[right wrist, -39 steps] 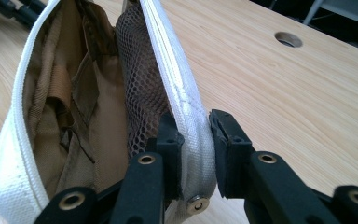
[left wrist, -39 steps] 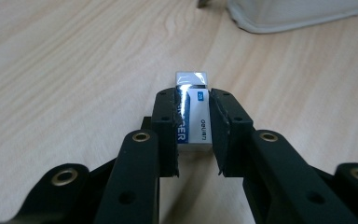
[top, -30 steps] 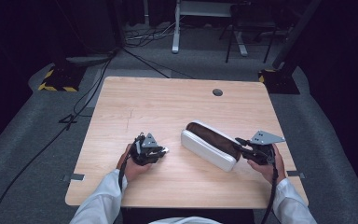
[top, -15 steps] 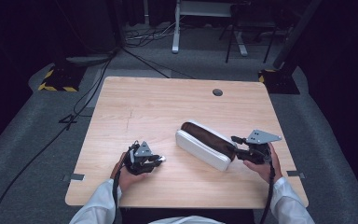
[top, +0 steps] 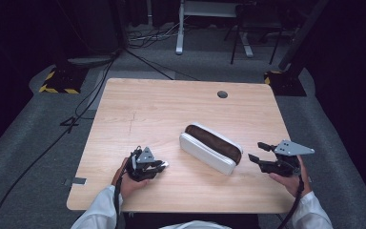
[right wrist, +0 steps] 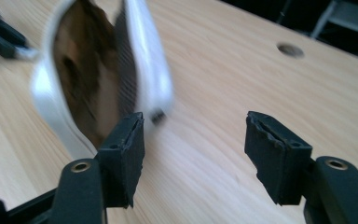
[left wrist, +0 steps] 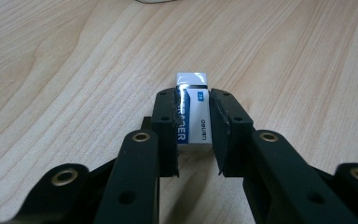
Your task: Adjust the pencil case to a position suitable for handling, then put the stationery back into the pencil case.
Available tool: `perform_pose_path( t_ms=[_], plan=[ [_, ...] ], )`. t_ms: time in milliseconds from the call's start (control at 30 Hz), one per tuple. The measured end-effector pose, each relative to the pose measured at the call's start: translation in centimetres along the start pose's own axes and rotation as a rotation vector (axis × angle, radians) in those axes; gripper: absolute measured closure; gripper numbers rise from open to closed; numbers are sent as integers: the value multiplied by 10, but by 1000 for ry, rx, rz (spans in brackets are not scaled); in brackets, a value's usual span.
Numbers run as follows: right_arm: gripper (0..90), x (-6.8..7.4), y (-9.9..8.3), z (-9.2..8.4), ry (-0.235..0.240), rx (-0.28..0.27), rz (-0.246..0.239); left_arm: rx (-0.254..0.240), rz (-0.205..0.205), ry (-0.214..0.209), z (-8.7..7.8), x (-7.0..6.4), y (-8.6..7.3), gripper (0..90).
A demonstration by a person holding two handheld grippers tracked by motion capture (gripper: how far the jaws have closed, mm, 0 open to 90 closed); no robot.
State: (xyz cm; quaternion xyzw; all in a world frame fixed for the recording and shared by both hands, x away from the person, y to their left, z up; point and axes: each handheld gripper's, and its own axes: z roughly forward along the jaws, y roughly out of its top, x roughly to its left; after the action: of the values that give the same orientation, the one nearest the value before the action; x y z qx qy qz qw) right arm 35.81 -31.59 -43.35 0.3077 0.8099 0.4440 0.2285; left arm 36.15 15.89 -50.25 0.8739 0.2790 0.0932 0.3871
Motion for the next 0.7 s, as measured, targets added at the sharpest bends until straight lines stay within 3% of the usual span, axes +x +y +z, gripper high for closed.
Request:
perform_pose_path(
  t_ms=[200,367,467,700],
  plan=[
    [348,-19,-39,5,-92,129,36,1,4,4,-1,-1,-1,726],
    [348,-27,-61,11,-89,184,89,-1,-1,-4,-2,-1,-1,728],
    [348,-28,-67,14,-75,189,105,-2,7,-8,-3,-1,-1,728],
    [345,-29,-73,18,-65,196,122,-81,7,0,-20,4,5,729]
  ],
)
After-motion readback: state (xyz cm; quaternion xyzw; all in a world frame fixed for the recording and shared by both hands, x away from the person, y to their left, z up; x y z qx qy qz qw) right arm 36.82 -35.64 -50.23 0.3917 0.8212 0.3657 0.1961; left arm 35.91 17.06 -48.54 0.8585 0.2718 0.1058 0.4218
